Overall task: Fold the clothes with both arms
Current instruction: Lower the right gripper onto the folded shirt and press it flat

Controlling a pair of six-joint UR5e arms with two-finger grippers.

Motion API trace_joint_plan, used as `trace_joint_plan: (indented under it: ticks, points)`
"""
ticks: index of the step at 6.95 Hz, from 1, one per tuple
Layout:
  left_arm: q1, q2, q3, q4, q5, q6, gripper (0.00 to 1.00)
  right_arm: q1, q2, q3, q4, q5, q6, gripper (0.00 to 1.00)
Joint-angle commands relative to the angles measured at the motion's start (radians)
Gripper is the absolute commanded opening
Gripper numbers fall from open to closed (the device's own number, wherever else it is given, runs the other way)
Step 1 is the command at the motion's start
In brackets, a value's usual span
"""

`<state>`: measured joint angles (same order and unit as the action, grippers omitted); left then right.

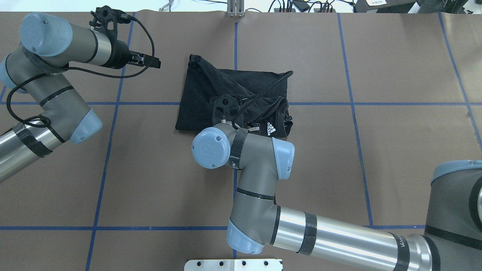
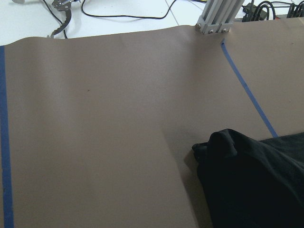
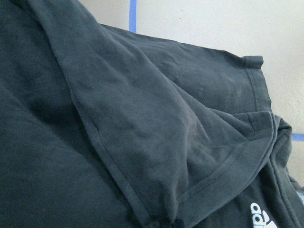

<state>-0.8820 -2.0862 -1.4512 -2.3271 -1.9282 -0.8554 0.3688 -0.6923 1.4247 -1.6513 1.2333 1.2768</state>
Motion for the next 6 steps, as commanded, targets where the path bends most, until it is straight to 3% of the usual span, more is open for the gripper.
trace_joint_plan:
  ticks: [1, 3, 5, 6]
  points:
    - [0.0, 0.0, 0.0, 0.0, 0.0, -0.002, 1.0, 0.098, 0.002, 0.005, 0.007, 0.009, -0.071, 0.0]
    - [0.0, 0.0, -0.002, 0.0, 0.0, -0.004, 1.0, 0.189, 0.004, -0.045, 0.049, 0.017, -0.126, 0.0]
    - [0.0, 0.0, 0.0, 0.0, 0.0, -0.004, 1.0, 0.245, 0.029, -0.301, 0.305, 0.017, -0.163, 0.0]
    - [0.0, 0.0, 0.0, 0.002, 0.002, -0.005, 1.0, 0.252, 0.06, -0.369, 0.318, 0.017, -0.177, 0.0]
